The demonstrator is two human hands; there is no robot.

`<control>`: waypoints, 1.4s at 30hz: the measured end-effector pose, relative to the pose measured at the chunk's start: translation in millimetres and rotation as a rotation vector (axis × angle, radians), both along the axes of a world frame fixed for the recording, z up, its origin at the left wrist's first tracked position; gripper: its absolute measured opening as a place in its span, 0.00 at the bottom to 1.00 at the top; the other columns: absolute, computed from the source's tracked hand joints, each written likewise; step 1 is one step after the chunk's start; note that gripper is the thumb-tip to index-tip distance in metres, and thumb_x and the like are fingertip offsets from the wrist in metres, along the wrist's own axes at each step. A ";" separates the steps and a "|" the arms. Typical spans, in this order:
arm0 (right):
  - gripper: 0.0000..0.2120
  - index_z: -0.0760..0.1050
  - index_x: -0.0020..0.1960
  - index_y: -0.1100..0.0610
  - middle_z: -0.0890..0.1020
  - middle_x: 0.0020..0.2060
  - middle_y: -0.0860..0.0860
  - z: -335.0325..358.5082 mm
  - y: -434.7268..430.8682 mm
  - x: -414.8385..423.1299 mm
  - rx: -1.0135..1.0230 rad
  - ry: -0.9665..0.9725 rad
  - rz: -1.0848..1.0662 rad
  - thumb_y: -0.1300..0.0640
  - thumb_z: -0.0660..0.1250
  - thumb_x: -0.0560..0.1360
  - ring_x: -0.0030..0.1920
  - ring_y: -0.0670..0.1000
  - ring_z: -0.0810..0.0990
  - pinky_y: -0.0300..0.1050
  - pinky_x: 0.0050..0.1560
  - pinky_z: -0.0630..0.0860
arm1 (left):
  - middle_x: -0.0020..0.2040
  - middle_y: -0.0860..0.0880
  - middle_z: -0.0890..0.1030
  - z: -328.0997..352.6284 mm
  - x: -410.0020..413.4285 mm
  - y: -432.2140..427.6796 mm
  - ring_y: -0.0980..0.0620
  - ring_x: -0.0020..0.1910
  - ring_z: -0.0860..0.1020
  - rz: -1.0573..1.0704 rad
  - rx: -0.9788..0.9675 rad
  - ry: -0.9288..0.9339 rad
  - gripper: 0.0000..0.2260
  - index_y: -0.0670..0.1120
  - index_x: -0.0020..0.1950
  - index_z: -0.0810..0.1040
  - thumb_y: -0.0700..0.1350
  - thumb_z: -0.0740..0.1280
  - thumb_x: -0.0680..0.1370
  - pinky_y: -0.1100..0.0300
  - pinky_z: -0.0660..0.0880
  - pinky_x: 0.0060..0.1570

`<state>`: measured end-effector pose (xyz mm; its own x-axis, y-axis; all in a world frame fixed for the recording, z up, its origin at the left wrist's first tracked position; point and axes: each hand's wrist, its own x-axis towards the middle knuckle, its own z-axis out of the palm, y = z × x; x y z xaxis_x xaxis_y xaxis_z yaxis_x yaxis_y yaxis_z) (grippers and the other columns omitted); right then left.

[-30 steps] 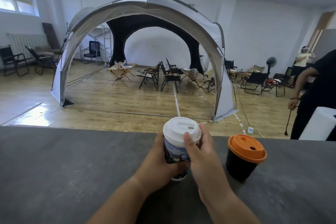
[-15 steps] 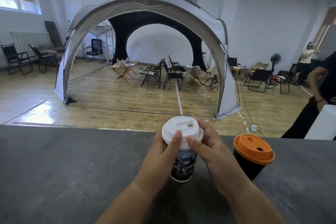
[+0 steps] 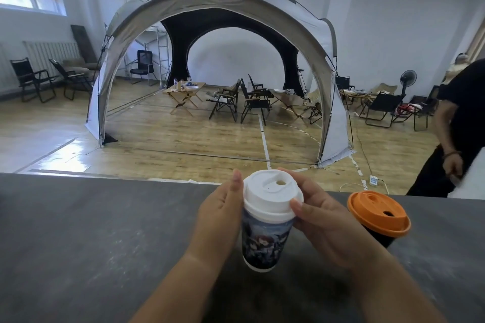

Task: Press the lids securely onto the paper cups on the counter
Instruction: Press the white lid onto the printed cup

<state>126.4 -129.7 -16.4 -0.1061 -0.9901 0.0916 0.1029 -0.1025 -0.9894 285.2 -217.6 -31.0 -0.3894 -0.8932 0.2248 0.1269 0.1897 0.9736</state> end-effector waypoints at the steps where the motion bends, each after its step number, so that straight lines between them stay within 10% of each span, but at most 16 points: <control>1: 0.41 0.70 0.70 0.51 0.80 0.64 0.51 1.3 -0.5 -1.3 0.008 0.009 0.037 0.45 0.81 0.61 0.64 0.53 0.79 0.47 0.58 0.76 | 0.45 0.52 0.85 -0.6 0.4 -1.9 0.57 0.46 0.82 0.002 -0.016 -0.015 0.30 0.47 0.49 0.84 0.67 0.53 0.72 0.68 0.78 0.41; 7: 0.40 0.67 0.74 0.47 0.77 0.69 0.49 -2.2 -3.9 -4.8 0.012 -0.052 0.091 0.45 0.79 0.65 0.69 0.52 0.75 0.51 0.67 0.70 | 0.56 0.53 0.82 -2.8 -3.9 -1.5 0.57 0.56 0.79 -0.052 0.039 0.091 0.17 0.51 0.58 0.79 0.57 0.56 0.79 0.71 0.74 0.47; 12: 0.19 0.75 0.67 0.45 0.82 0.61 0.42 -7.6 -4.5 9.6 -0.051 0.068 -0.268 0.48 0.59 0.77 0.64 0.47 0.78 0.49 0.65 0.74 | 0.70 0.57 0.71 -3.3 -6.0 2.6 0.61 0.67 0.71 -0.192 0.022 0.161 0.17 0.60 0.69 0.68 0.53 0.54 0.80 0.71 0.71 0.61; 24: 0.18 0.79 0.60 0.48 0.84 0.55 0.44 3.2 0.8 18.7 0.000 0.215 -0.285 0.58 0.52 0.85 0.57 0.45 0.82 0.45 0.58 0.79 | 0.38 0.51 0.82 1.4 -3.4 -0.8 0.57 0.40 0.80 -0.090 0.060 0.234 0.16 0.40 0.51 0.76 0.53 0.60 0.79 0.67 0.77 0.38; 30: 0.15 0.82 0.53 0.50 0.86 0.50 0.46 5.3 -3.1 24.1 -0.071 0.219 -0.328 0.56 0.55 0.84 0.54 0.48 0.83 0.43 0.54 0.81 | 0.52 0.47 0.85 -1.8 -5.5 0.8 0.48 0.53 0.82 -0.173 0.184 0.320 0.15 0.52 0.58 0.80 0.52 0.65 0.73 0.57 0.75 0.50; 35: 0.35 0.77 0.63 0.48 0.84 0.57 0.45 -12.6 -1.5 34.9 -0.171 0.175 -0.275 0.24 0.58 0.69 0.60 0.45 0.81 0.43 0.59 0.77 | 0.53 0.45 0.84 -8.6 -11.3 12.1 0.48 0.53 0.82 -0.157 0.067 0.335 0.15 0.45 0.59 0.79 0.50 0.57 0.81 0.59 0.78 0.50; 39: 0.24 0.74 0.64 0.52 0.83 0.54 0.44 -17.3 -2.6 40.0 -0.241 0.227 -0.314 0.39 0.56 0.76 0.57 0.42 0.81 0.33 0.54 0.76 | 0.51 0.43 0.84 -11.7 -13.7 11.1 0.47 0.51 0.82 -0.121 0.010 0.331 0.18 0.44 0.55 0.80 0.51 0.53 0.80 0.61 0.78 0.47; 42: 0.24 0.76 0.64 0.49 0.81 0.59 0.46 -24.2 -2.5 39.0 -0.293 0.358 -0.488 0.37 0.54 0.78 0.62 0.44 0.78 0.46 0.64 0.75 | 0.51 0.44 0.83 -13.2 -13.1 12.7 0.46 0.52 0.82 -0.085 -0.077 0.316 0.18 0.44 0.55 0.79 0.53 0.55 0.80 0.59 0.77 0.50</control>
<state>165.3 -132.1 -40.6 -0.4482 -0.7653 0.4619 -0.3522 -0.3237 -0.8782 272.2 -204.8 -44.2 -0.3616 -0.8362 0.4122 0.4391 0.2372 0.8665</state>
